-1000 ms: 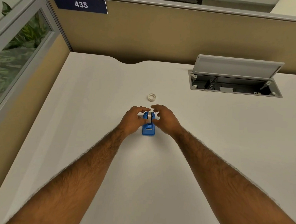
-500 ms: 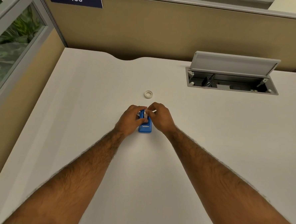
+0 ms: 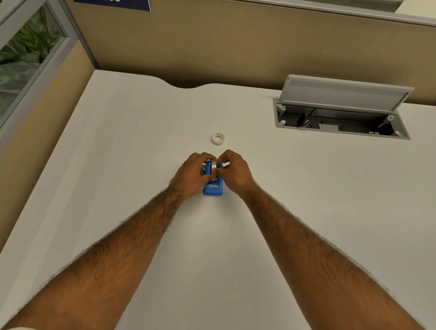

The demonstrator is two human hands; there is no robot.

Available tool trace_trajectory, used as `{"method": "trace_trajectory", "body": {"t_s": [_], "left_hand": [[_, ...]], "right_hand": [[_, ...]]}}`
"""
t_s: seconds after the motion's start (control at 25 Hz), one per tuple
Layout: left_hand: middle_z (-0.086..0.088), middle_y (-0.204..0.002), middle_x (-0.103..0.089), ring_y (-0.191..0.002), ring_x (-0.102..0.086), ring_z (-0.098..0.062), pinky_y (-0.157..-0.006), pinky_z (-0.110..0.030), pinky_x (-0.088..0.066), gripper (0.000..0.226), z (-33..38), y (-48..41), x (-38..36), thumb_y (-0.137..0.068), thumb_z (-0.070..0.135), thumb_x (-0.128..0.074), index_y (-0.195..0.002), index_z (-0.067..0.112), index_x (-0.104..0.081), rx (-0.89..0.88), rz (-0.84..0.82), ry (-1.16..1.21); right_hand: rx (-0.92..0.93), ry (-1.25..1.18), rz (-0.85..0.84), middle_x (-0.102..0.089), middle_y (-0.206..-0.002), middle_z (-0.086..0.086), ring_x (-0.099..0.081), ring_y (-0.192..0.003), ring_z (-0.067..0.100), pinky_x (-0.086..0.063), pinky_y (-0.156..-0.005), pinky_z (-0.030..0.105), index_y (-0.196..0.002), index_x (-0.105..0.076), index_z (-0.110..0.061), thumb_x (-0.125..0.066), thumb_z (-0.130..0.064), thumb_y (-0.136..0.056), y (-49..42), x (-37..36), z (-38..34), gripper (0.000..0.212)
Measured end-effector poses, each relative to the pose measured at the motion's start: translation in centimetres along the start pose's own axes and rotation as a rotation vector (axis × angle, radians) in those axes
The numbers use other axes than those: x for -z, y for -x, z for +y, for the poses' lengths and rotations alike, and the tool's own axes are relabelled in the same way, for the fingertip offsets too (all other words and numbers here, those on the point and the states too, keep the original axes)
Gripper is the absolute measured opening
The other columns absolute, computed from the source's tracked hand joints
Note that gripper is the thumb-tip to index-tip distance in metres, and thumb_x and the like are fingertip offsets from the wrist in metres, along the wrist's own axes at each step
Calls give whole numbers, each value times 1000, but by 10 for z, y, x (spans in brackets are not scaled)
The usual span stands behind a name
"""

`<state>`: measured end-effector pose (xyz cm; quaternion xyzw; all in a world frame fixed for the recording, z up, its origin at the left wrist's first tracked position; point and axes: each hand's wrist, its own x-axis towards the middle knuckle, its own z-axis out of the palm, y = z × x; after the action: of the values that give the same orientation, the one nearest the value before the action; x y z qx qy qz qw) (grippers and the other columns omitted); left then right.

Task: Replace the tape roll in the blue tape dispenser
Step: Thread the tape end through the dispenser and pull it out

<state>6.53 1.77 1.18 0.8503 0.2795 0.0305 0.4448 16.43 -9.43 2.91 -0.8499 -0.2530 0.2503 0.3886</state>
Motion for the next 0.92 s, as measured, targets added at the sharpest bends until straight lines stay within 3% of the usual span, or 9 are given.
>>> {"method": "trace_trajectory", "body": {"t_s": [0.2,0.36,0.56,0.8,0.92], "left_hand": [[-3,-130,-57,-98,-63,-16,-83,-22,-48,47,-4,-3,0,-86,27,-75,-129,21,-56,17,-7,29],[-2,-126,-58,-96,-65,-18,-83,-25,-52,42,-4,-2,-1,-86,25,-74,-124,23,-56,-14,14,6],[0,-125,-56,-97,-65,-19,-87,-34,-56,47,-2,-1,-2,-80,20,-80,-117,28,-51,-11,5,-40],[1,-124,-59,-95,-64,-15,-83,-25,-51,50,-6,-2,1,-79,22,-82,-121,24,-54,-3,-7,37],[-1,-126,-59,-94,-65,-15,-82,-22,-51,48,-6,-3,3,-82,25,-79,-125,19,-57,-13,-10,78]], "right_hand": [[3,-43,7,-60,-99,-2,-59,-90,18,-49,-72,25,-91,-62,-16,-69,-10,-85,0,0,-1,12],[-4,-13,36,-60,-89,-2,-53,-78,9,-41,-61,18,-85,-58,-14,-64,-14,-89,-3,1,-9,7],[-161,-106,64,-56,-76,1,-49,-66,14,-41,-57,23,-82,-53,-11,-59,-14,-92,-8,-1,-18,11],[-197,-234,-4,-61,-83,8,-55,-72,18,-54,-69,35,-83,-58,-8,-66,-12,-87,2,3,-14,10],[-215,-208,-17,-61,-83,3,-55,-72,14,-49,-61,25,-83,-60,-8,-69,-11,-81,7,2,-11,11]]}}
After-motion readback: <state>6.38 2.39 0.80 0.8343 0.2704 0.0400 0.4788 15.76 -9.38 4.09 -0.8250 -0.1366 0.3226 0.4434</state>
